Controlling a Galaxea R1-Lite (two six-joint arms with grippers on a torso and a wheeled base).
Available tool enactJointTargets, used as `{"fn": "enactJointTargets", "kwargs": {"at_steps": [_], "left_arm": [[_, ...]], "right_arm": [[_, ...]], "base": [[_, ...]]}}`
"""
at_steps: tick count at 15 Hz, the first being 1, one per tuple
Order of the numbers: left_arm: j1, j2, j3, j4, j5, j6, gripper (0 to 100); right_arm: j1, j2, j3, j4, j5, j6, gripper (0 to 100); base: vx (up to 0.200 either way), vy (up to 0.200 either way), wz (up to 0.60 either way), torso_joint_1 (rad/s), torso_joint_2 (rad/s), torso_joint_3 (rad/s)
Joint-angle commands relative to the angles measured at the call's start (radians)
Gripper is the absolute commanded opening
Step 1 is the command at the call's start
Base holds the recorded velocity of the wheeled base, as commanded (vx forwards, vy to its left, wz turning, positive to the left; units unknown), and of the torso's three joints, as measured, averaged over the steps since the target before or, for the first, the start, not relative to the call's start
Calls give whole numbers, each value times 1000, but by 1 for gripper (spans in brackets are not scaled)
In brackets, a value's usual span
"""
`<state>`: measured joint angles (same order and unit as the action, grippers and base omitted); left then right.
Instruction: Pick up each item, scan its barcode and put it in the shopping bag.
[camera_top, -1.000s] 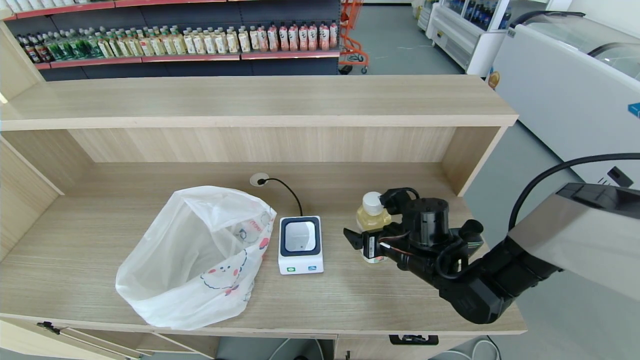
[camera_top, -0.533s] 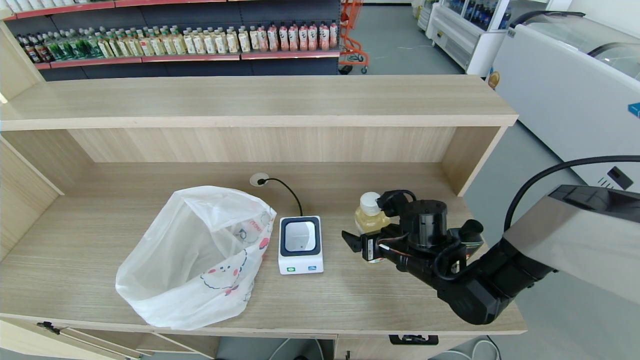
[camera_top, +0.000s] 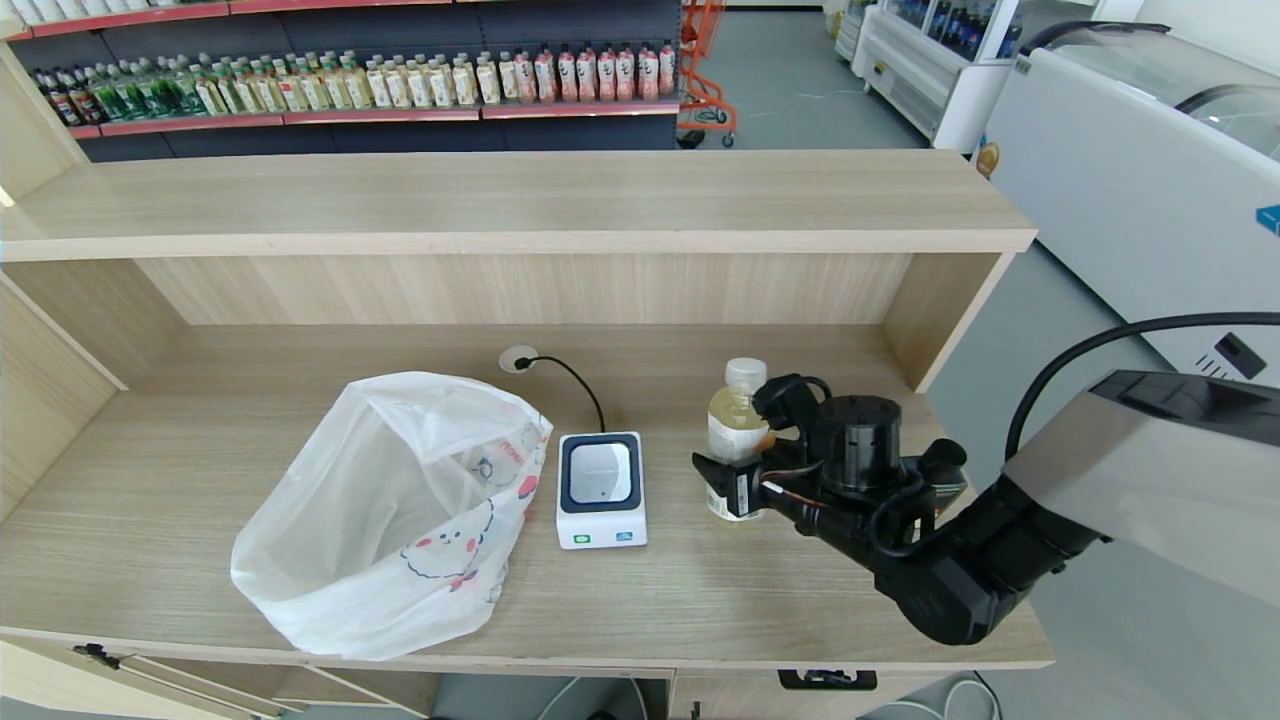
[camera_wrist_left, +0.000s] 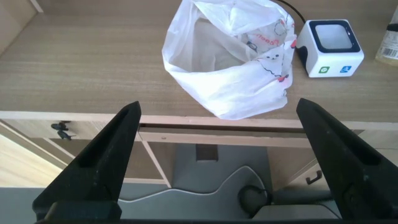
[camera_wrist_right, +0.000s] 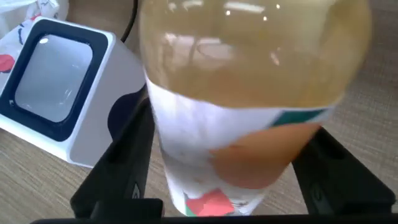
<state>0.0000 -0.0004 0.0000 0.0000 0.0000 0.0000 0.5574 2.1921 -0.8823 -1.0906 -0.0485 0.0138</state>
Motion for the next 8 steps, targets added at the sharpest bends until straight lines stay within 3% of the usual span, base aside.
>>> {"fn": "enactJointTargets", "kwargs": {"at_steps": [1,8], "left_arm": [[0,0,0,0,0,0,100],[0,0,0,0,0,0,100]], "right_arm": [[-16,-5,5,-14,35,-34,0],[-25,-68,48,-60,58,-12,0]], "base": [[0,0,0,0,0,0],[0,0,0,0,0,0]]}}
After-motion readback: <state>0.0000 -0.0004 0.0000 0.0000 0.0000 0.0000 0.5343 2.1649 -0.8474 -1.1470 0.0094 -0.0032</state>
